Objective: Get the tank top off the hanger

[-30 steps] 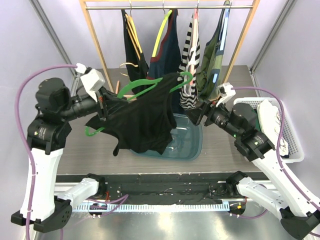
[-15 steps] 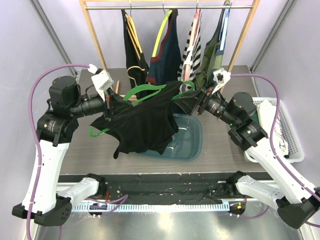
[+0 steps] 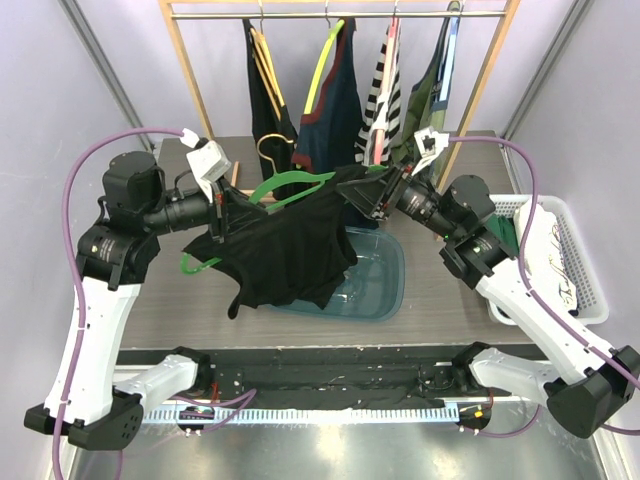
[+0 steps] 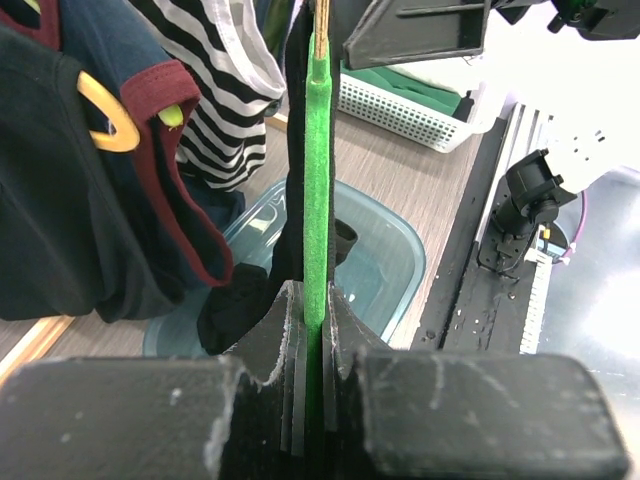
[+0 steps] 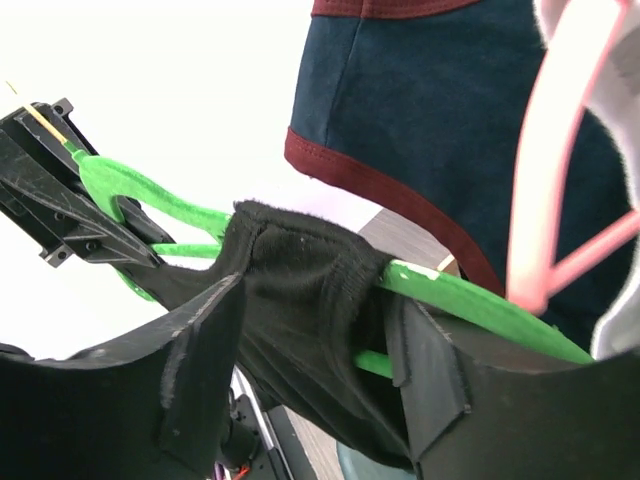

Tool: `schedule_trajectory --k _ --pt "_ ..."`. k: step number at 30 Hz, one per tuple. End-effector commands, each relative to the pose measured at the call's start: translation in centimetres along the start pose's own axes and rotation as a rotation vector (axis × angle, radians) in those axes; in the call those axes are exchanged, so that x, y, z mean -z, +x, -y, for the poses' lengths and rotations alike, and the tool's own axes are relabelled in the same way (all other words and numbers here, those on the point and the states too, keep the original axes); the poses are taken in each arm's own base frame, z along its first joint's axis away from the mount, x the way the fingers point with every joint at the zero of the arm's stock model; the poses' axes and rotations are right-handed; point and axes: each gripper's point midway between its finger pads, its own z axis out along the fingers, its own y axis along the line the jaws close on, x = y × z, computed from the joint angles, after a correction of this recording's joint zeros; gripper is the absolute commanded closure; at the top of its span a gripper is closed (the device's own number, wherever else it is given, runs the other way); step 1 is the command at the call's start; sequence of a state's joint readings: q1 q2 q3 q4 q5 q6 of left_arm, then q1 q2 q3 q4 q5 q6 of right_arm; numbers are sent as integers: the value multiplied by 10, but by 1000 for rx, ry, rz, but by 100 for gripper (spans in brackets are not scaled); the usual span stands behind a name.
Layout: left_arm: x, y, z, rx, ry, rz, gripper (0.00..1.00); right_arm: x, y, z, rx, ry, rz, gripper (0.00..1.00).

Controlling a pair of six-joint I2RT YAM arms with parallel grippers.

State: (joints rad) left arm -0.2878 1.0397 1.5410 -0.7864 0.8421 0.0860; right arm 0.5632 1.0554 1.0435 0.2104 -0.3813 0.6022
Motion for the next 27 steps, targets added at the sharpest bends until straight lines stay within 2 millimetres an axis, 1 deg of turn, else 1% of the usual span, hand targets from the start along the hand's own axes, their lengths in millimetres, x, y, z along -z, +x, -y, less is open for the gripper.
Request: schedule_trajectory --k 1,3,4,6,7,9,11,13,14,18,21,23,25,27 --pt "0 -11 9 -32 42 41 100 -5 -21 -26 -3 -95 67 41" --pt "0 -10 8 -34 39 40 100 -7 -21 -28 -14 -107 69 50" --pt "0 -10 8 -34 37 40 100 -7 -21 -29 -17 -108 68 63" --pt "1 -9 6 -38 22 38 100 -5 -20 -31 -19 -111 61 76" --pt "1 -7 5 -42 16 35 100 0 -22 -34 -14 -113 67 85" --pt "2 -5 3 -50 -1 34 100 5 -18 -31 -11 -91 54 91" --pt "3 -2 2 -59 -10 29 100 16 -17 -32 -6 -68 45 93" --pt "4 -1 1 -67 -22 27 100 24 -13 -27 7 -28 39 94" --pt "5 -1 1 -74 -25 28 100 32 -12 -26 9 -7 31 94" --pt "8 0 2 -86 -30 27 100 42 -1 -15 5 57 9 94" --pt "10 5 4 -91 -29 10 100 46 4 -8 -3 94 0 96" --pt "12 7 6 -96 -30 5 100 47 0 -5 2 113 18 98" --pt "15 12 8 -101 -32 -7 100 52 0 2 6 160 19 99" --pt "16 17 7 -108 -39 -22 100 58 -6 3 16 183 37 99"
